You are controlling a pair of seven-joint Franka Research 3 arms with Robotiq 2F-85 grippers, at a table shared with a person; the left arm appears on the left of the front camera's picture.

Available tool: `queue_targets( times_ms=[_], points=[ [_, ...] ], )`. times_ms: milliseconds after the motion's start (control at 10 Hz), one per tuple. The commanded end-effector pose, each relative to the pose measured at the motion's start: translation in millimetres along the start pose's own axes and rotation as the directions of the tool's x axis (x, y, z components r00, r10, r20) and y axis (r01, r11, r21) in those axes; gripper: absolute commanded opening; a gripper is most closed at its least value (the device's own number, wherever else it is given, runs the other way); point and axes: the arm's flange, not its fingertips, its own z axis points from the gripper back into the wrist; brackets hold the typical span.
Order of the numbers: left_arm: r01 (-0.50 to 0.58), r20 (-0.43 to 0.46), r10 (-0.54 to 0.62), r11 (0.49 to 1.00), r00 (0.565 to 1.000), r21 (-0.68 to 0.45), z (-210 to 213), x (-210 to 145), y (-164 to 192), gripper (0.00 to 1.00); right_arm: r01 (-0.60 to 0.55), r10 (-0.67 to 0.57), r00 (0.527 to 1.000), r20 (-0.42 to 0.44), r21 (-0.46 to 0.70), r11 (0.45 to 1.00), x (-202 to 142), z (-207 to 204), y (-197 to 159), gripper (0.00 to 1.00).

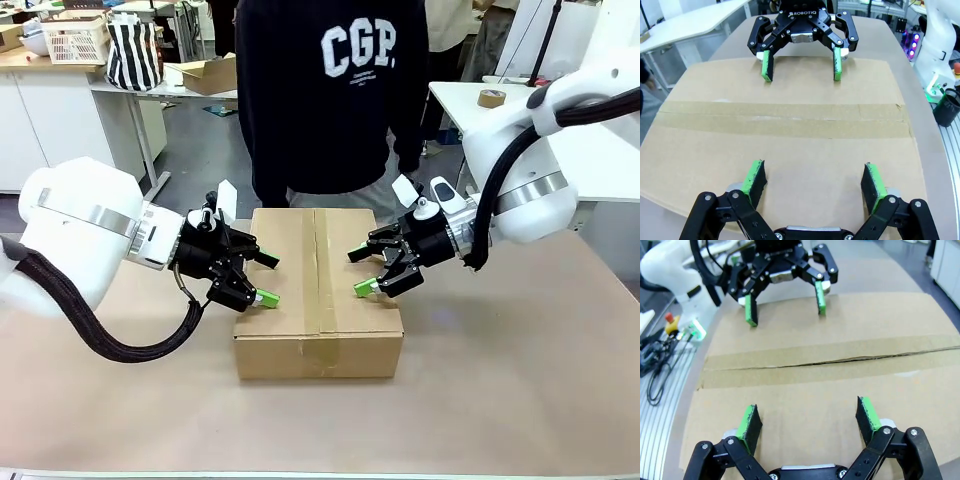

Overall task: Pack the gift set into the box.
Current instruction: Press and hold the closed box until the human finishes sealing it.

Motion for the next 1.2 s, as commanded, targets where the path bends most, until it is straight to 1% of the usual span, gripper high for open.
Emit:
queue_targets(
  times_ms=[0,1100],
  points=[
    [0.005,-0.005,-0.005,1.0,1.0,0.012,-2.5,1.0,-1.6,1.0,0.005,-0.005,1.0,-0.007,-0.002,1.0,-3.3,-0.4,0.7,1.0],
    [0.005,-0.005,-0.005,1.0,1.0,0.012,-2.5,1.0,-1.6,1.0,0.005,-0.005,1.0,-0.007,-0.002,1.0,-3.3,-0.4,0.7,1.0]
  ],
)
